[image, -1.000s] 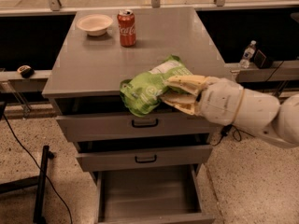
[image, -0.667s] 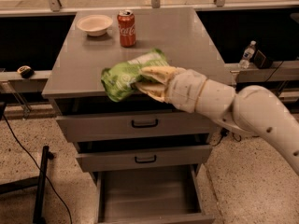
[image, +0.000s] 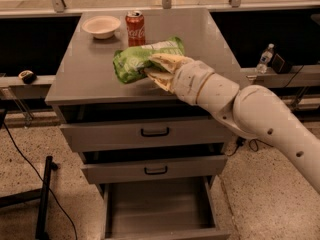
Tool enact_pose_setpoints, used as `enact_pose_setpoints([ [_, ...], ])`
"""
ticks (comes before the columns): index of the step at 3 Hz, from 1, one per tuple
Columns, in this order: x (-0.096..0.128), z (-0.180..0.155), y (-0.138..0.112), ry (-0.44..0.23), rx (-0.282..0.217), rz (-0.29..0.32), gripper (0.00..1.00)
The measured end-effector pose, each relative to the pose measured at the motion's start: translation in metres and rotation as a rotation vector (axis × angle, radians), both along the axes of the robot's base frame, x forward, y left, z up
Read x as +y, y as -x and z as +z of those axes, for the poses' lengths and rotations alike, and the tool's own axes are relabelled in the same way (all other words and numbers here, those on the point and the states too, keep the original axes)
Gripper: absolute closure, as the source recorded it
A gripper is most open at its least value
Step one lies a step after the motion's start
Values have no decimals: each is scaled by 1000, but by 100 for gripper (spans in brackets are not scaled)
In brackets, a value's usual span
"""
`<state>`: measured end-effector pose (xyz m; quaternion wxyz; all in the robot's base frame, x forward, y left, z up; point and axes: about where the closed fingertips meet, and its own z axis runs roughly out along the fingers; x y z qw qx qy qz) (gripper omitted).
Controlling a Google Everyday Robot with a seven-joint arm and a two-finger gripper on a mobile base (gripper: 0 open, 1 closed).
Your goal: Pick green rice chip bag from bottom drawer and place on counter
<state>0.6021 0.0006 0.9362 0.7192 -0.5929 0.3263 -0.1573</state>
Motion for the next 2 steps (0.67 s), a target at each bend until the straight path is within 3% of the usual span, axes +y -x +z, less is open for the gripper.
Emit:
enact_pose_setpoints([
  [1,-4,-2,-9,67,-8,-2,97],
  [2,-31,5,-47,168,-4,-32,74],
])
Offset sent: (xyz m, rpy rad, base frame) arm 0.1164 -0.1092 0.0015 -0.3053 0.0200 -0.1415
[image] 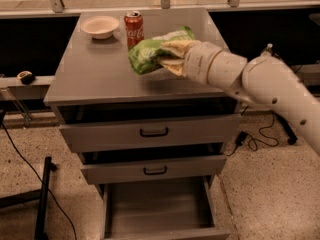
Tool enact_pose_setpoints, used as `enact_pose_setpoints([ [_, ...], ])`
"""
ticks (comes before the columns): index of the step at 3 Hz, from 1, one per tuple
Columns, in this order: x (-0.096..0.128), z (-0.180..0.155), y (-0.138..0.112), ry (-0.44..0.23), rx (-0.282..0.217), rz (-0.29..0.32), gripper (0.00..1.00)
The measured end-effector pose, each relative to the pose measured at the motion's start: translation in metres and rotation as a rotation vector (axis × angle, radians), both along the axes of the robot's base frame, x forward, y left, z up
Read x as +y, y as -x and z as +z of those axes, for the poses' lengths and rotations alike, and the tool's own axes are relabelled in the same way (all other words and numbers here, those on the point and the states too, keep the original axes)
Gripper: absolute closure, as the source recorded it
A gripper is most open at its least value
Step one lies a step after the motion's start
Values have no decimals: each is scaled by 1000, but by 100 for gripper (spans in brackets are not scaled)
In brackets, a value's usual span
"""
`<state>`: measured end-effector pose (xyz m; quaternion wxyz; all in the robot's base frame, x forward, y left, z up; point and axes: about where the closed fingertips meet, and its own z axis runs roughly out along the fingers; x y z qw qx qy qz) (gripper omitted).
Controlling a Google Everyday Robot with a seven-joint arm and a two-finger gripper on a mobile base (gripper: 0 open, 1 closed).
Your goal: Pick green rice chip bag from bottom drawer and place on counter
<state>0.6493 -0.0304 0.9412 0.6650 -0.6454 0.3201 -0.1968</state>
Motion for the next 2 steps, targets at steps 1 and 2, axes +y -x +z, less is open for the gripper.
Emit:
enact_pose_setpoints([
  [1,-39,4,-40,32,14,-53,51],
  [2,-51,8,-47,33,9,-74,20],
])
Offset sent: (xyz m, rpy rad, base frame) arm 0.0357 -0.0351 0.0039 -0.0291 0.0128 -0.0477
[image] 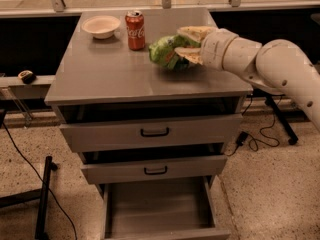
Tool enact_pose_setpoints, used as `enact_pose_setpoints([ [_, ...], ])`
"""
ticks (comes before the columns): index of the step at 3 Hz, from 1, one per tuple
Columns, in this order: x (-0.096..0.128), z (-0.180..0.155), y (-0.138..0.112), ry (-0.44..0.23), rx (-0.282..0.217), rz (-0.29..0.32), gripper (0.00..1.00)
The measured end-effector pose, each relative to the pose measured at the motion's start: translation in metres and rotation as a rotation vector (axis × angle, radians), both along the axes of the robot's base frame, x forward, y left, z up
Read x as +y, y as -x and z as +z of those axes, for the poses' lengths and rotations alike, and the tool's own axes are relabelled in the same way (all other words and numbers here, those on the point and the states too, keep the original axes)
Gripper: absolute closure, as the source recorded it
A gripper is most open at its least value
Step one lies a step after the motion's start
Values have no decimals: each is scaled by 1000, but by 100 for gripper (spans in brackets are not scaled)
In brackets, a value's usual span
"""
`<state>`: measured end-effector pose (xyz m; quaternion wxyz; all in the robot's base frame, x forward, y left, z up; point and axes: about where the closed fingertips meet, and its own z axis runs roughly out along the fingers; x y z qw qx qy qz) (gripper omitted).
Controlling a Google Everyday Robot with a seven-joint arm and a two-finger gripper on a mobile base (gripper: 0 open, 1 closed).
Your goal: Pick green rice chip bag from bottom drawer and place on counter
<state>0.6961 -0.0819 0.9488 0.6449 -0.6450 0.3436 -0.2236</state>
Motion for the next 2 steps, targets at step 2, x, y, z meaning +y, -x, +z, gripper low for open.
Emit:
enact_pose_setpoints([
  [2,-15,-5,18,5,41,-9,0],
])
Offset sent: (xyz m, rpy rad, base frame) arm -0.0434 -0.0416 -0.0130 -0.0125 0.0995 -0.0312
